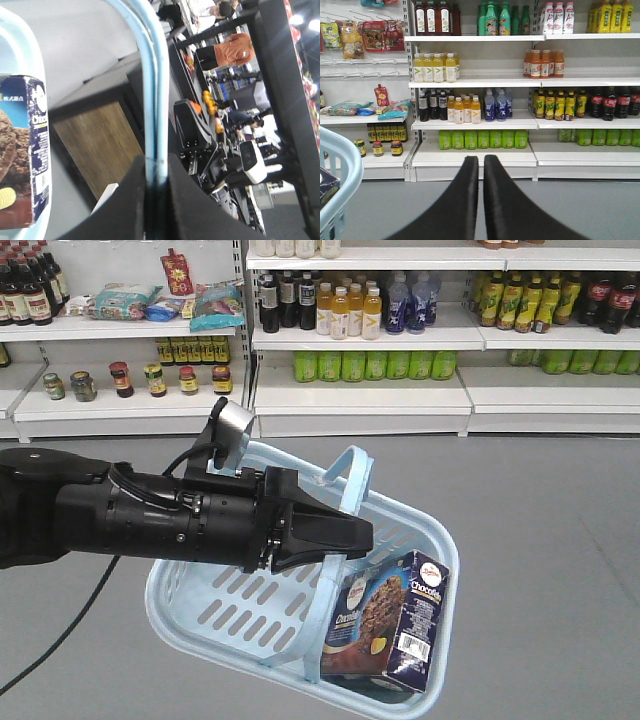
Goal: Left arm holds basket, right arm returns cookies
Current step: 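Drive toward the drink shelves holding the basket in the left gripper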
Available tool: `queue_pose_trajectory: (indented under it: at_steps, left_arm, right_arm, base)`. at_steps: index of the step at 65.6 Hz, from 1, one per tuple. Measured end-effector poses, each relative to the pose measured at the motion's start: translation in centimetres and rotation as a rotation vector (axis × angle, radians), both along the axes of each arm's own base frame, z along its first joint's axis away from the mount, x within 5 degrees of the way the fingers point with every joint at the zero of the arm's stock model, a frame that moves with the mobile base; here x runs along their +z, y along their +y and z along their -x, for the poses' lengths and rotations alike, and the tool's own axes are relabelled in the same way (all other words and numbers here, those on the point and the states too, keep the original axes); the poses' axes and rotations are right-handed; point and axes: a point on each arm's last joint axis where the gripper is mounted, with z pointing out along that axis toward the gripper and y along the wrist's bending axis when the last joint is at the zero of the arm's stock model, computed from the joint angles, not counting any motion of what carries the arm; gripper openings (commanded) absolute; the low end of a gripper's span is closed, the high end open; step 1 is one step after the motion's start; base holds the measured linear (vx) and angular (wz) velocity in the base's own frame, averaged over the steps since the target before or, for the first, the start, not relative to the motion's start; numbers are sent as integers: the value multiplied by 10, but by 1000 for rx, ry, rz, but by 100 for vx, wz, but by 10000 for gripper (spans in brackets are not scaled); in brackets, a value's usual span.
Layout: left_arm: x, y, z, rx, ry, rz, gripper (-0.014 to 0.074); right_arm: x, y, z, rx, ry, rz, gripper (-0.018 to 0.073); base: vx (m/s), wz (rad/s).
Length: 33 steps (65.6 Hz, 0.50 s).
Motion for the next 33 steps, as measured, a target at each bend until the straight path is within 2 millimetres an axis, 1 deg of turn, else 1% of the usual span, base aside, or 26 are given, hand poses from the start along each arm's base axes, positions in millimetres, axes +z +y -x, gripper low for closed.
queue_pose_trajectory:
  at_steps: [33]
  left_arm:
    - [0,0,0,3,-2,-3,-3]
  right_arm:
    - [0,0,0,0,0,0,-6]
  base:
    - [46,2]
